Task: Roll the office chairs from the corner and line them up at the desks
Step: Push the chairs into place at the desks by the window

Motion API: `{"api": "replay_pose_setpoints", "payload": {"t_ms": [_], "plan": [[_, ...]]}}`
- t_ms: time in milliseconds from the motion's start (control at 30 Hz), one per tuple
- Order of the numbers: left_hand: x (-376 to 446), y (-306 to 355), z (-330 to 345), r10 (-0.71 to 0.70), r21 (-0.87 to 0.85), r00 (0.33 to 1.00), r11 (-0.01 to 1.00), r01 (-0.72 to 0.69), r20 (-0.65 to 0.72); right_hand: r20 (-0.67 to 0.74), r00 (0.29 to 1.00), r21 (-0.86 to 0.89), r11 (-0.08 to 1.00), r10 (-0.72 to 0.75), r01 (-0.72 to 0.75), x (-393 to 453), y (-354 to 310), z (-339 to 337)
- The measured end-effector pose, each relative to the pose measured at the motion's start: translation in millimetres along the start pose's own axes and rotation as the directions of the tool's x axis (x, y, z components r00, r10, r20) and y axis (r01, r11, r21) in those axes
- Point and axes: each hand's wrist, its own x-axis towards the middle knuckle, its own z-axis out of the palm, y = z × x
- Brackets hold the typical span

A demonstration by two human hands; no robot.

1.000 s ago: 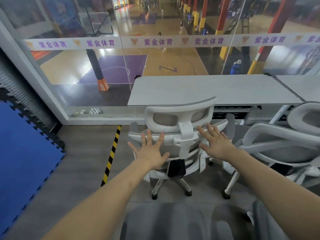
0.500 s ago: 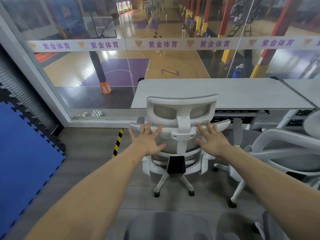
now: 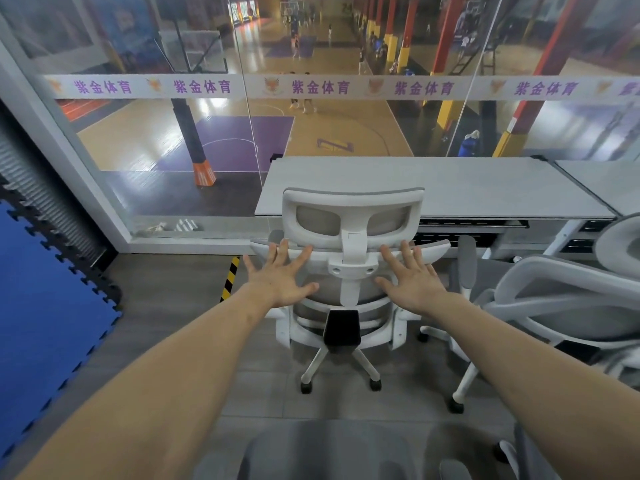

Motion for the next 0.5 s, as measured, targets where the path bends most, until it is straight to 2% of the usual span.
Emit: {"api": "replay_pose_setpoints", "payload": {"t_ms": [333, 500], "plan": [[1.8, -1.1, 1.8, 0.005, 0.022, 1.000, 1.000, -0.005, 0.009, 0.010, 1.000, -0.017, 1.000, 0.008, -0.008, -6.5, -4.9, -3.3], [-6.3, -5.3, -6.2, 0.035, 0.096, 0.998, 0.995, -0.039, 0.043, 0.008, 1.000, -0.052, 0.999, 0.010, -0.010, -14.4, -10.8, -11.4]]}}
